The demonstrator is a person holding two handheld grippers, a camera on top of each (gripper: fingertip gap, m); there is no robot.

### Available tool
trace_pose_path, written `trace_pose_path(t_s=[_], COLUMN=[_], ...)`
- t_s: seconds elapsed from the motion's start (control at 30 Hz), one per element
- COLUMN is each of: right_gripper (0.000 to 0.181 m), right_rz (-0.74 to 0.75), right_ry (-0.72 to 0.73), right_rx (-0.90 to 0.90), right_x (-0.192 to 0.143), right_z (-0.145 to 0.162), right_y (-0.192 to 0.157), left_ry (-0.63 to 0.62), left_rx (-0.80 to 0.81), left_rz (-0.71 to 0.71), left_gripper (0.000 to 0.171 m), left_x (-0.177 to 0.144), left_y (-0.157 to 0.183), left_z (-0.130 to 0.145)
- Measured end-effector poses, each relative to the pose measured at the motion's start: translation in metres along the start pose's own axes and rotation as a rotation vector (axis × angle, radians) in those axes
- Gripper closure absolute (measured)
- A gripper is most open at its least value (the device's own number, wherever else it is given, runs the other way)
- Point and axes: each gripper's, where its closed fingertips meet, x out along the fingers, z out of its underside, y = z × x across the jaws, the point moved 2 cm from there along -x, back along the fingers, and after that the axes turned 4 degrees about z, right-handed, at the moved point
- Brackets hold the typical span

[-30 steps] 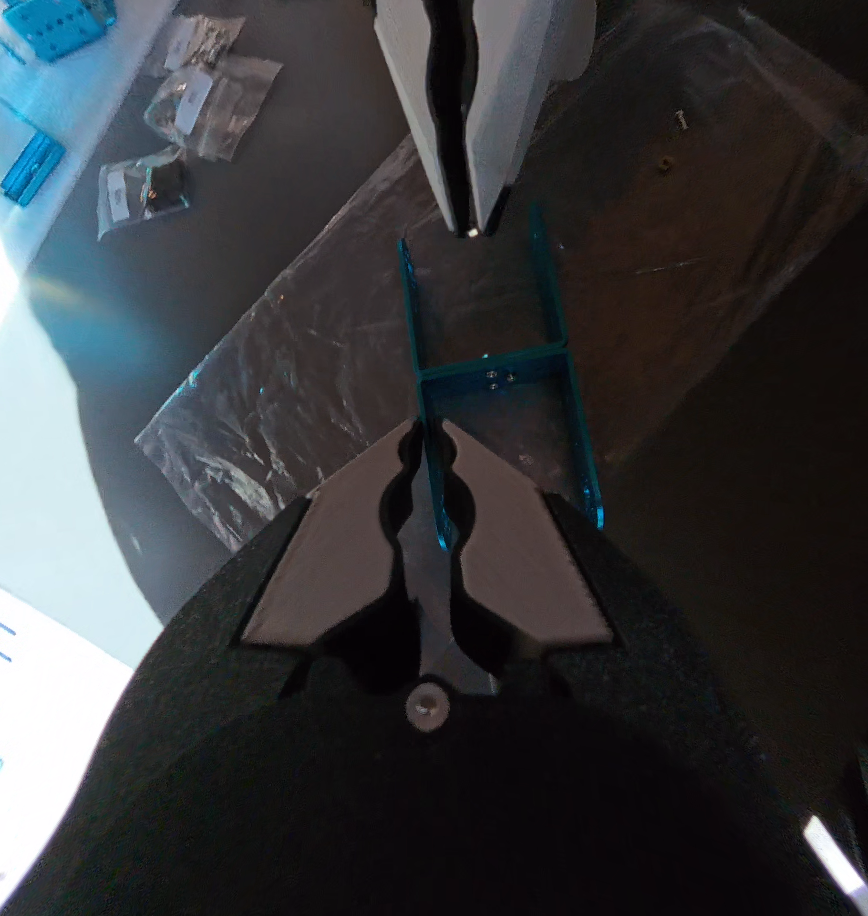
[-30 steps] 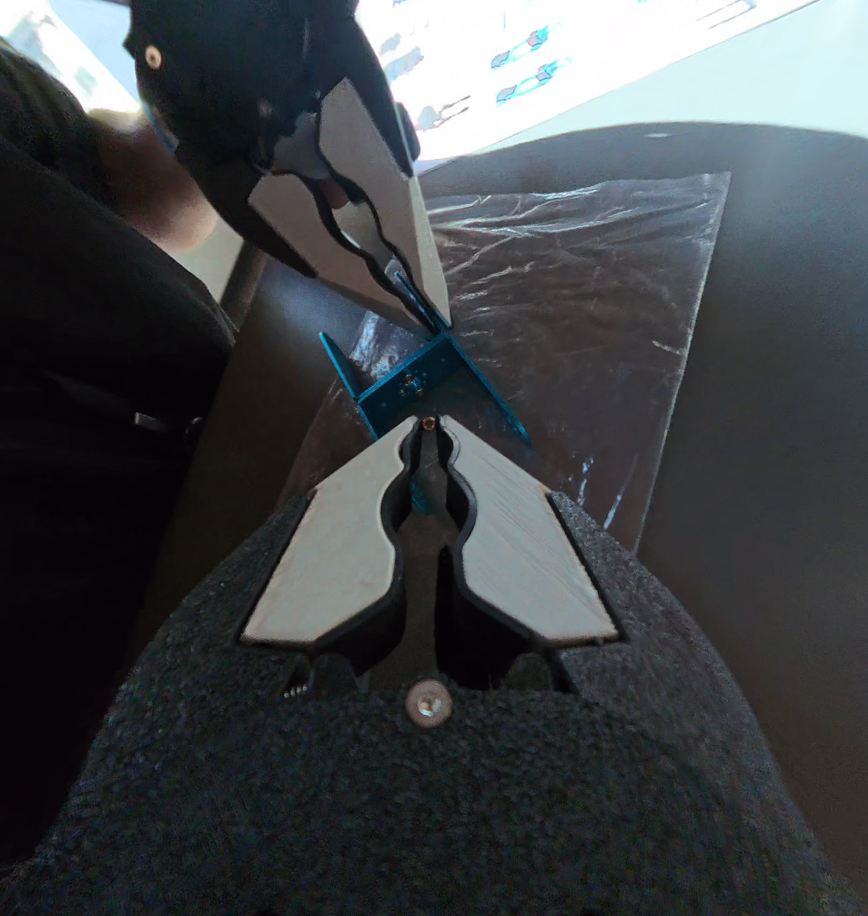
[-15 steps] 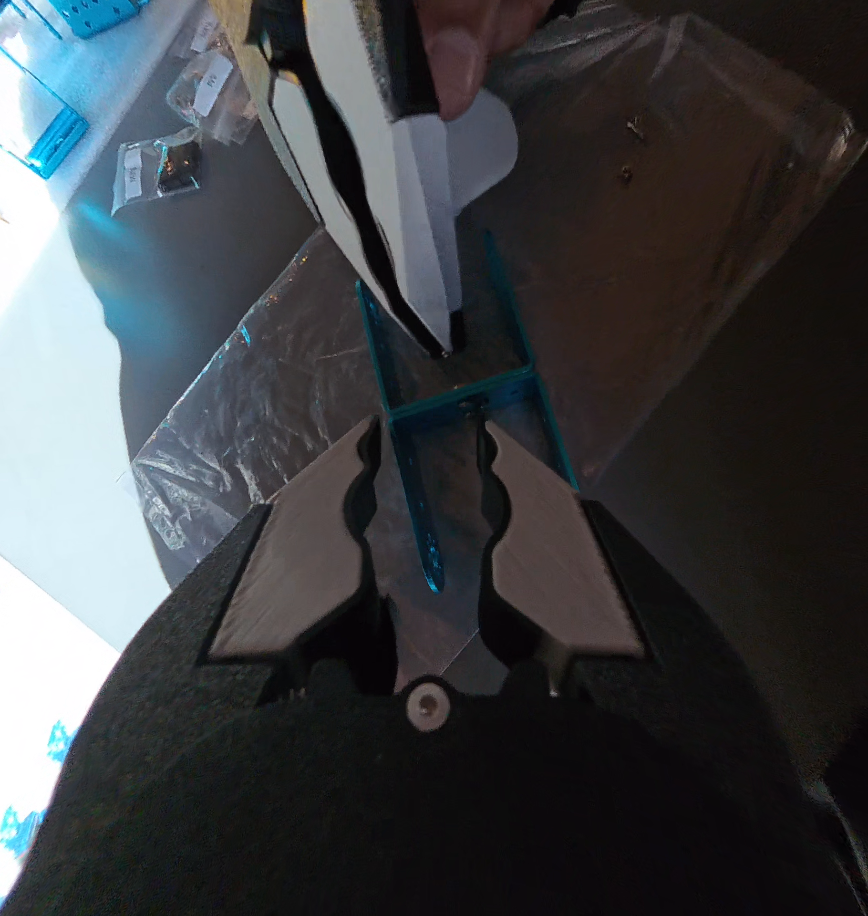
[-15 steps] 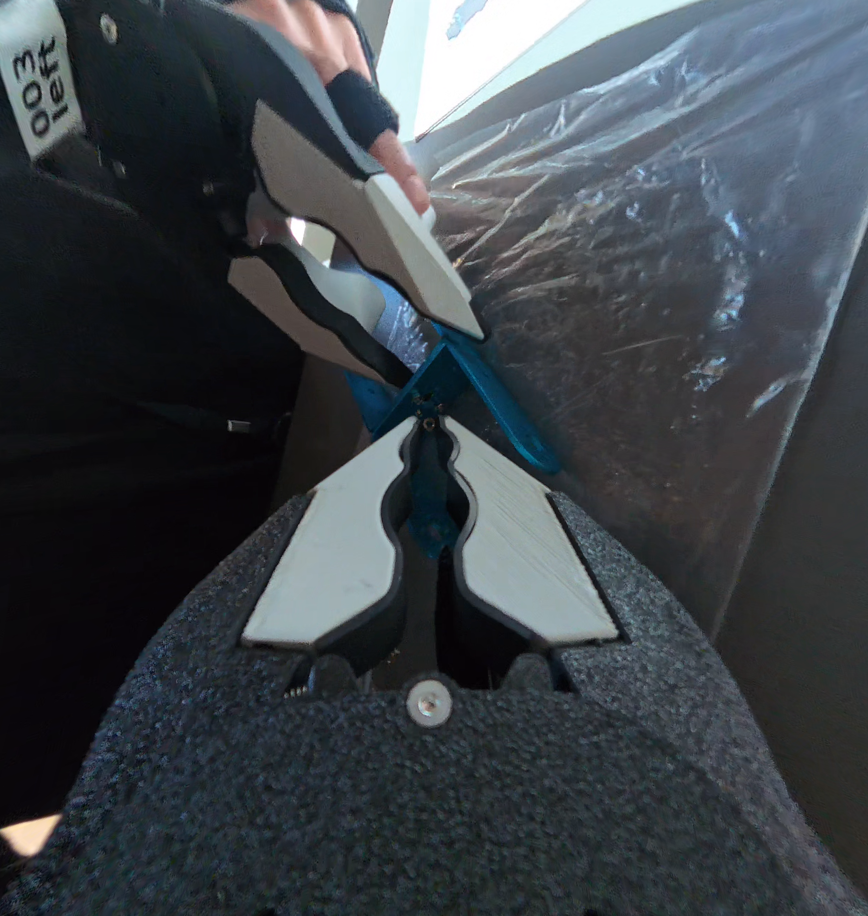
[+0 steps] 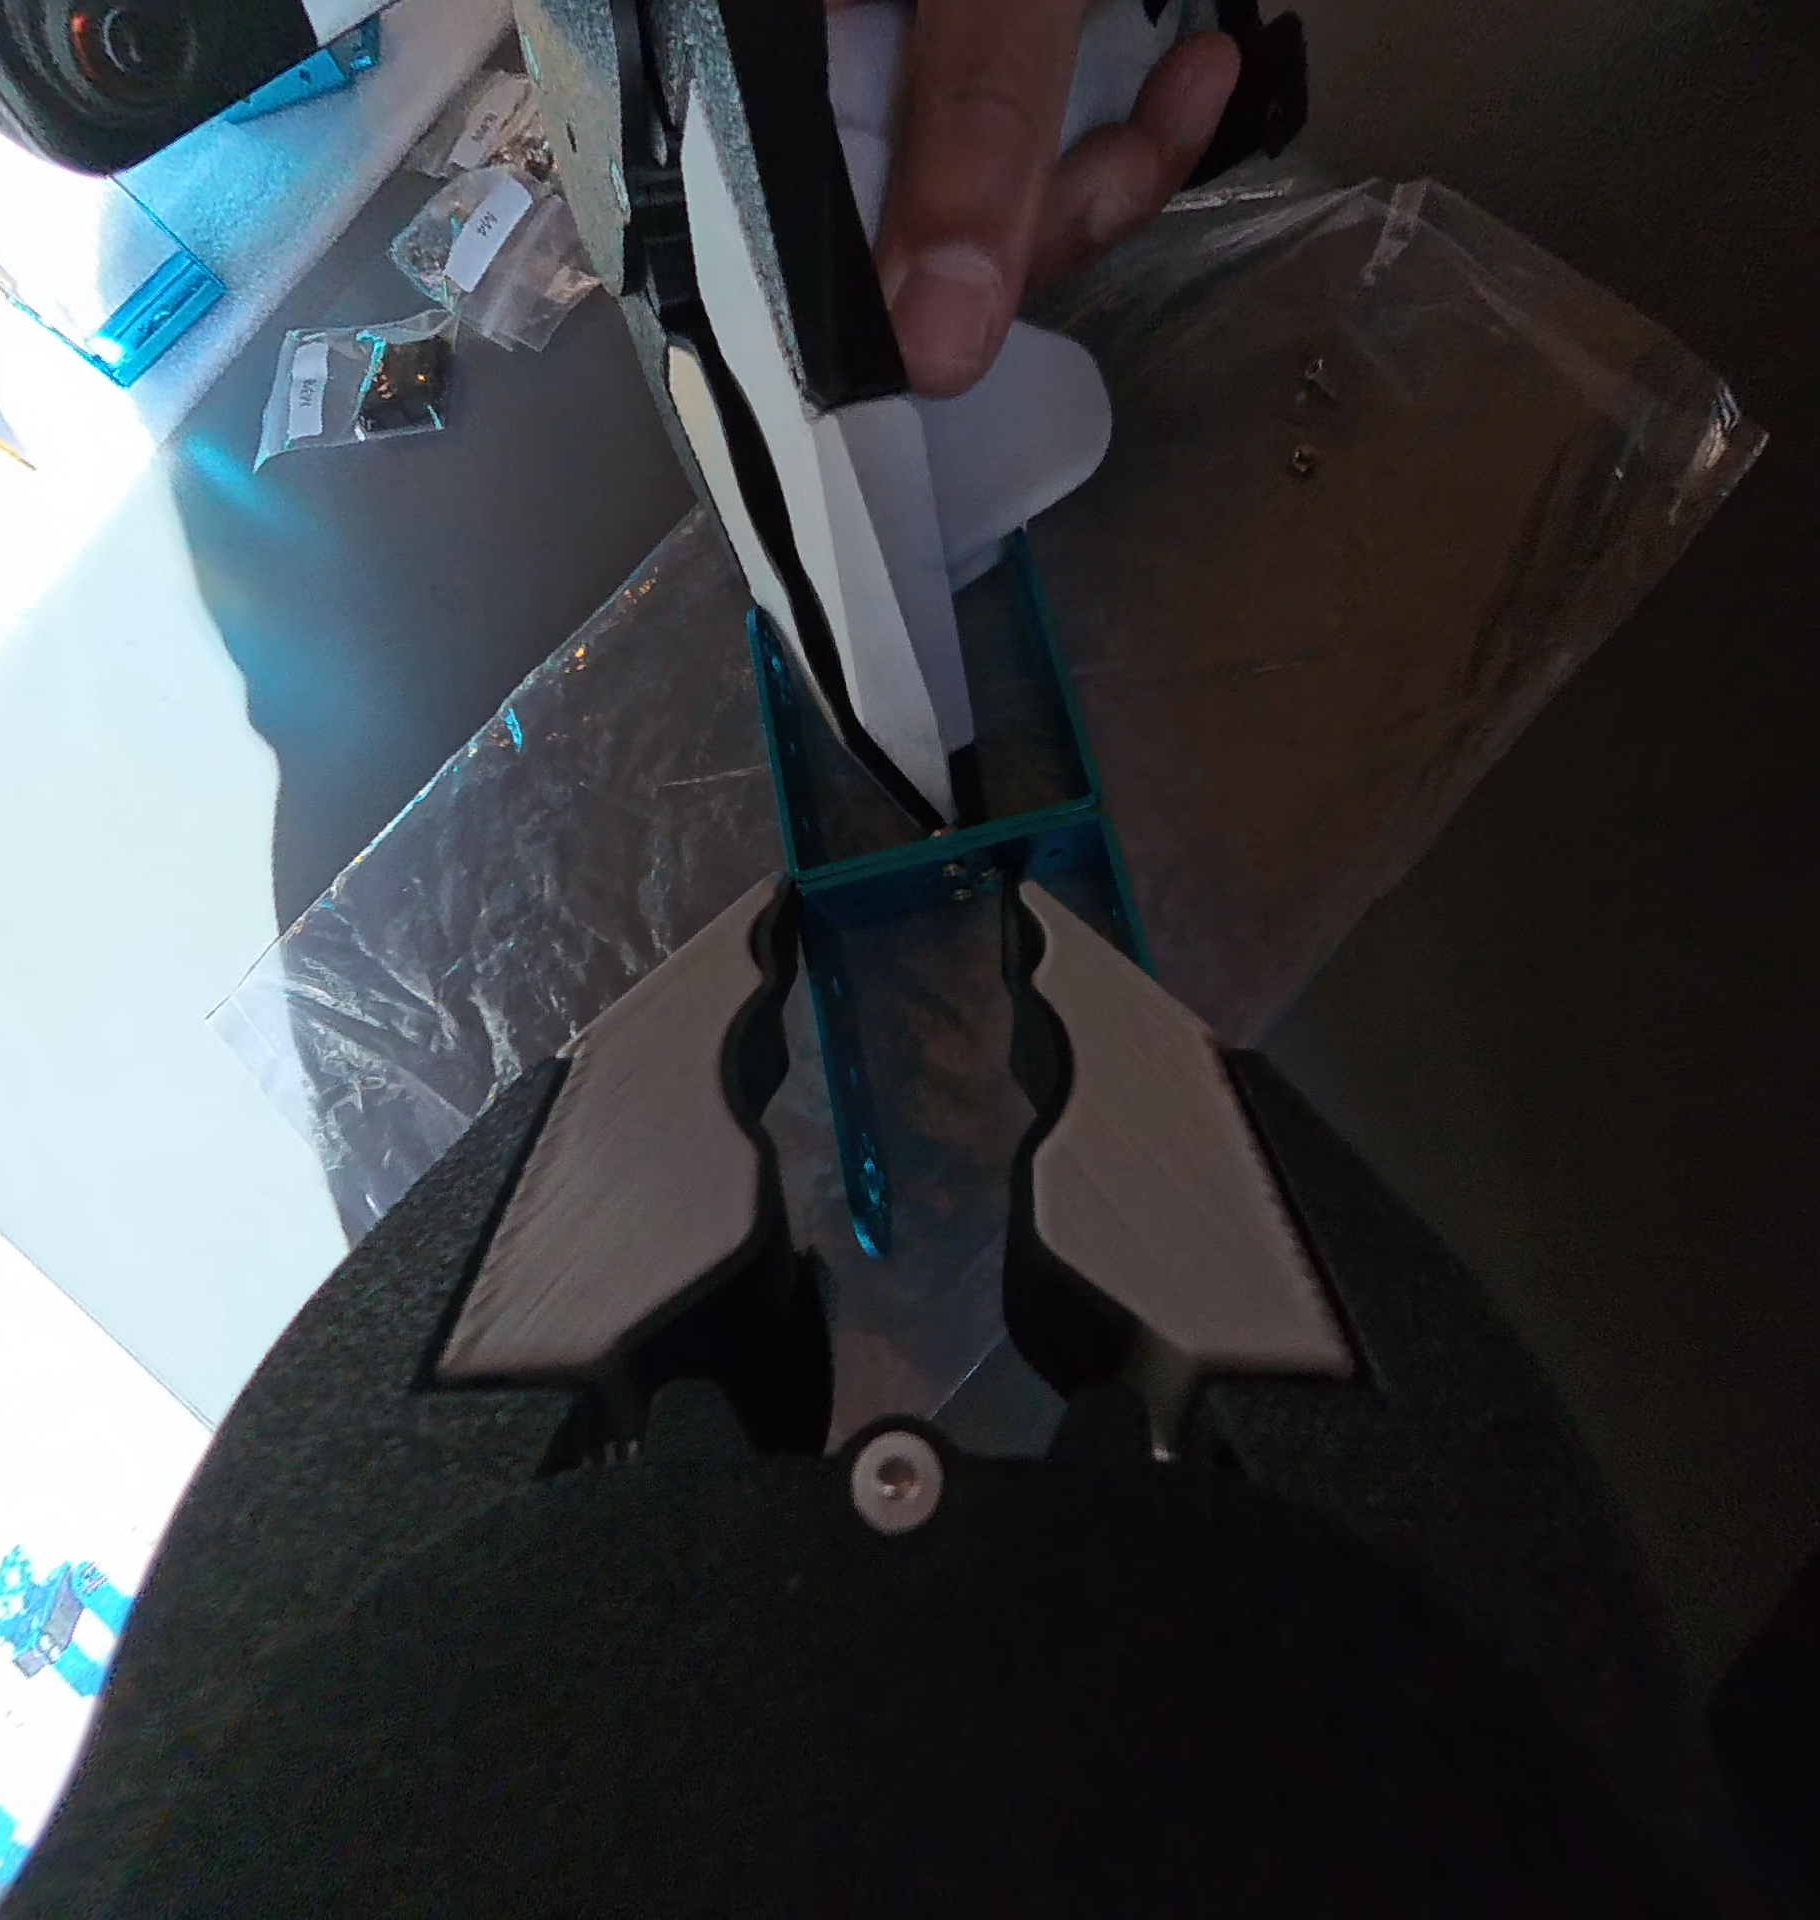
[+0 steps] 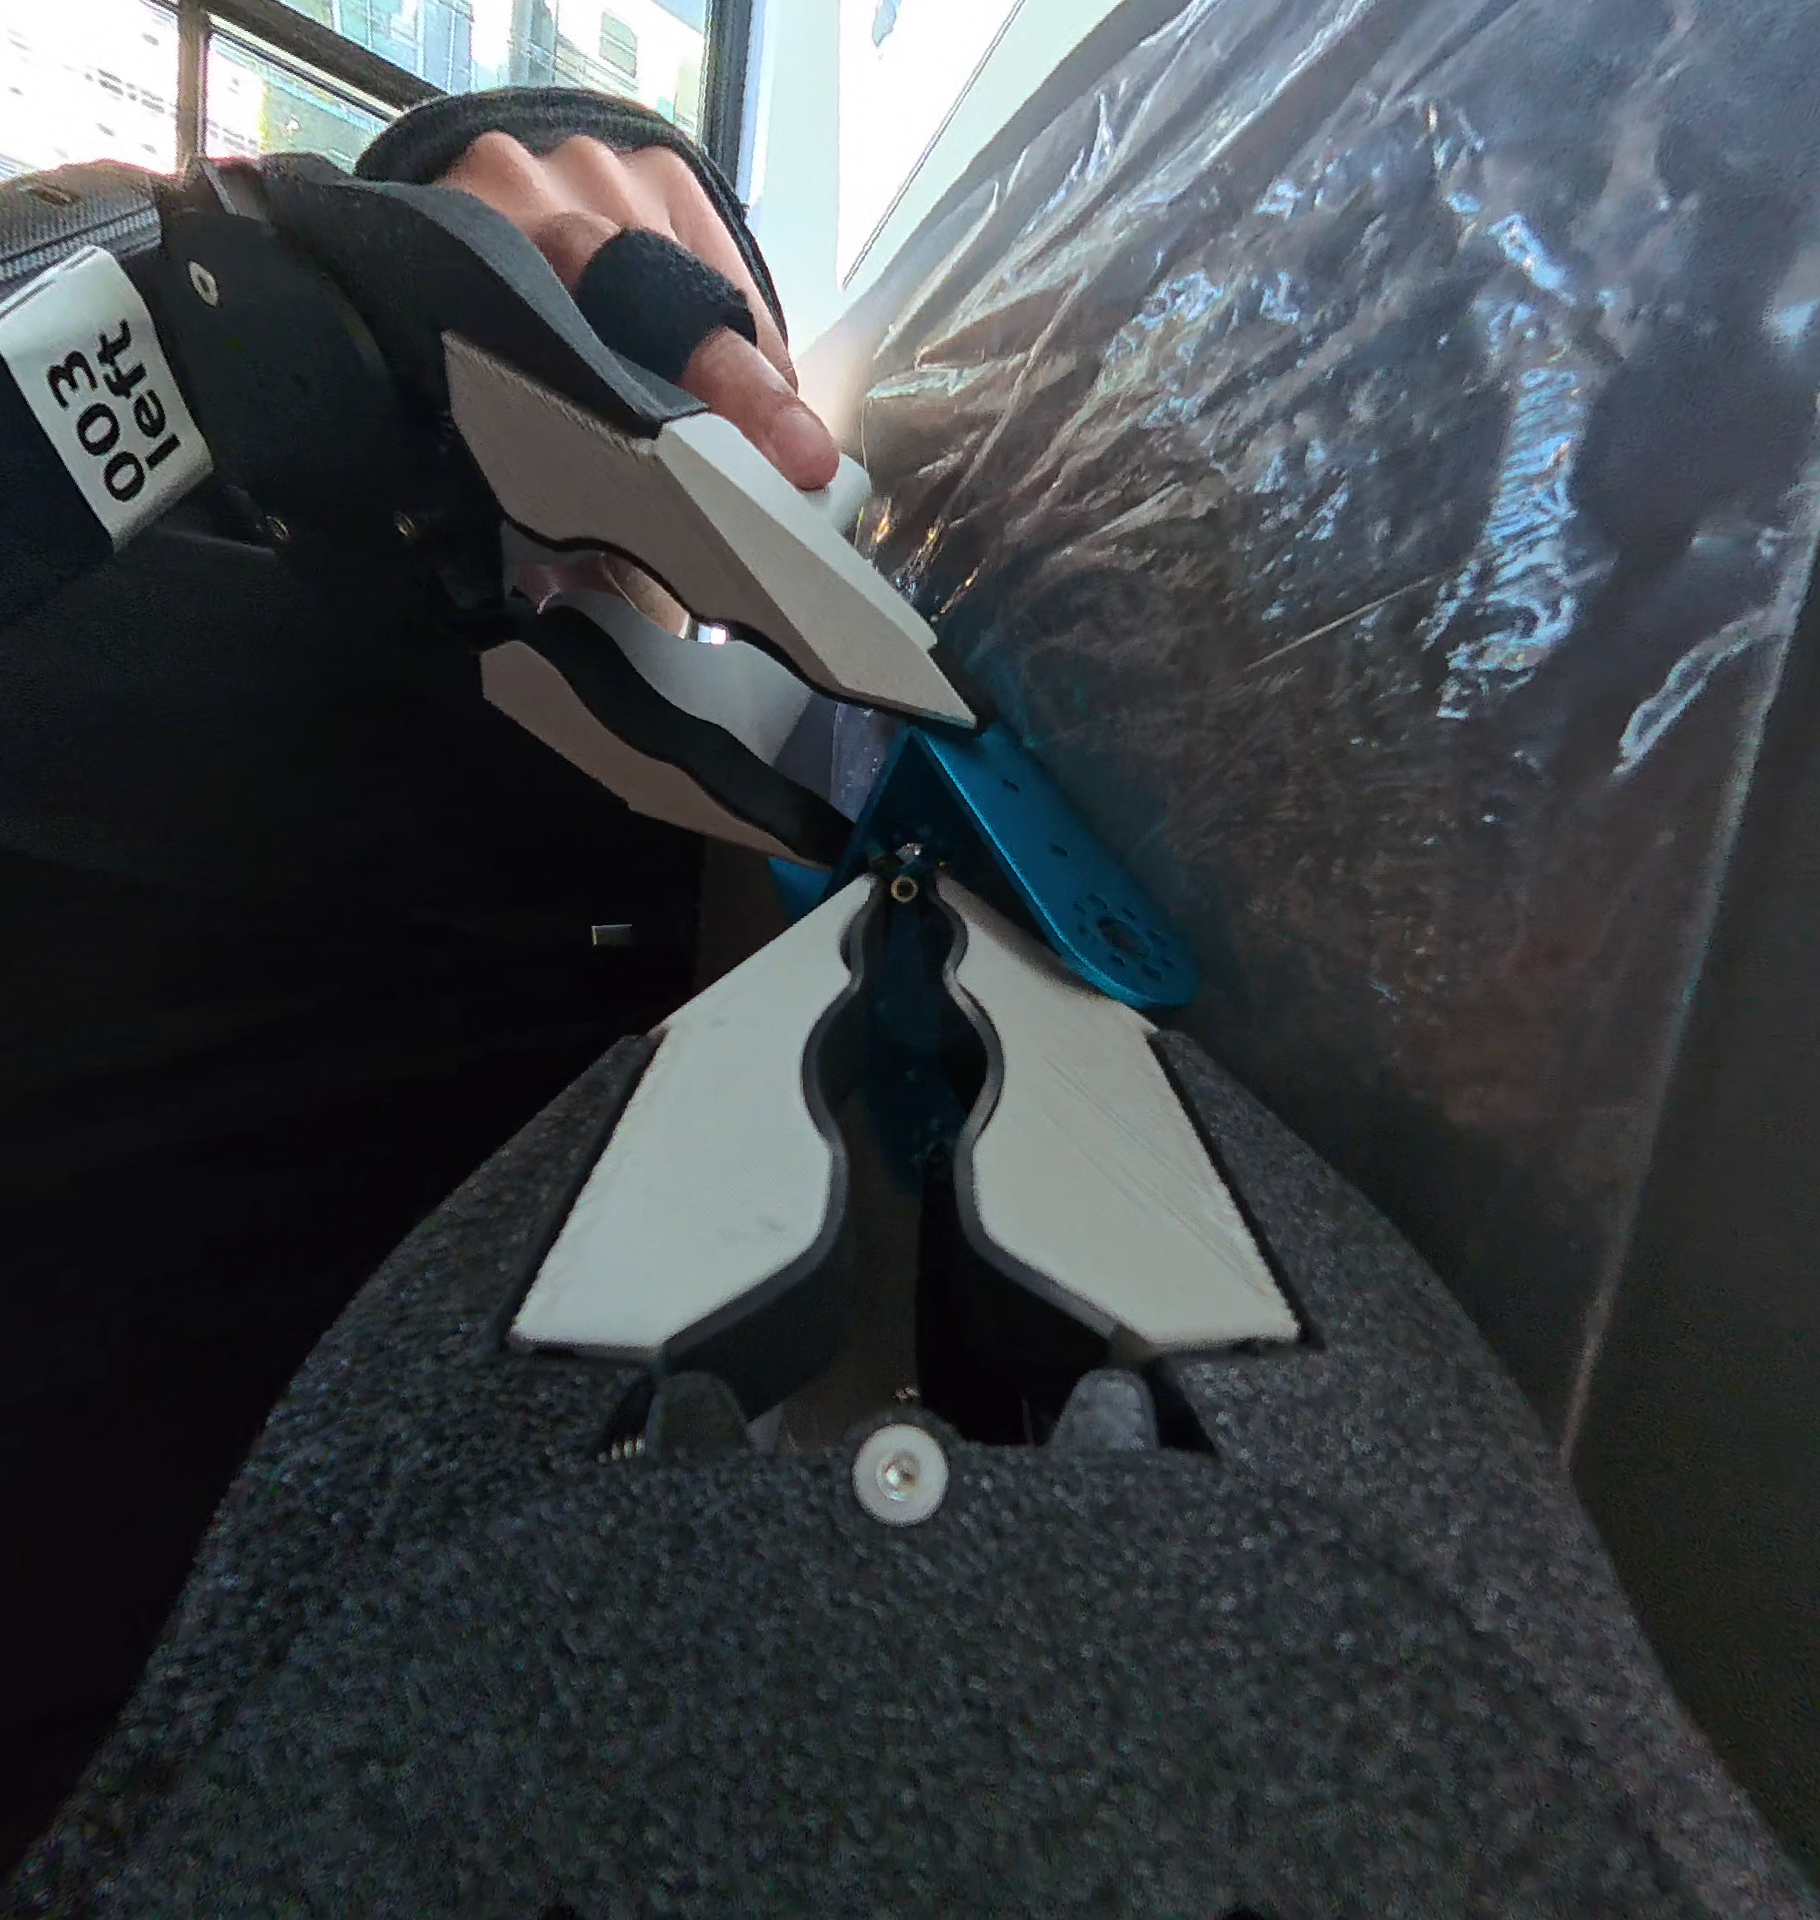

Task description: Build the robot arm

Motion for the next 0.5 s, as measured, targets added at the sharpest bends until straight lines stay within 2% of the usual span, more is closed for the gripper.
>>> trace_pose_path(t_s=[0.5], right_gripper=[0.177], right_rz=[0.010], right_ry=[-0.020], right_rx=[0.015], right_x=[0.0037], right_z=[0.0056], right_y=[0.0005], left_ry=[0.006], left_rx=[-0.019], left_rz=[-0.025], left_gripper=[0.140], left_x=[-0.0013], left_y=[-0.0007], left_z=[0.0016])
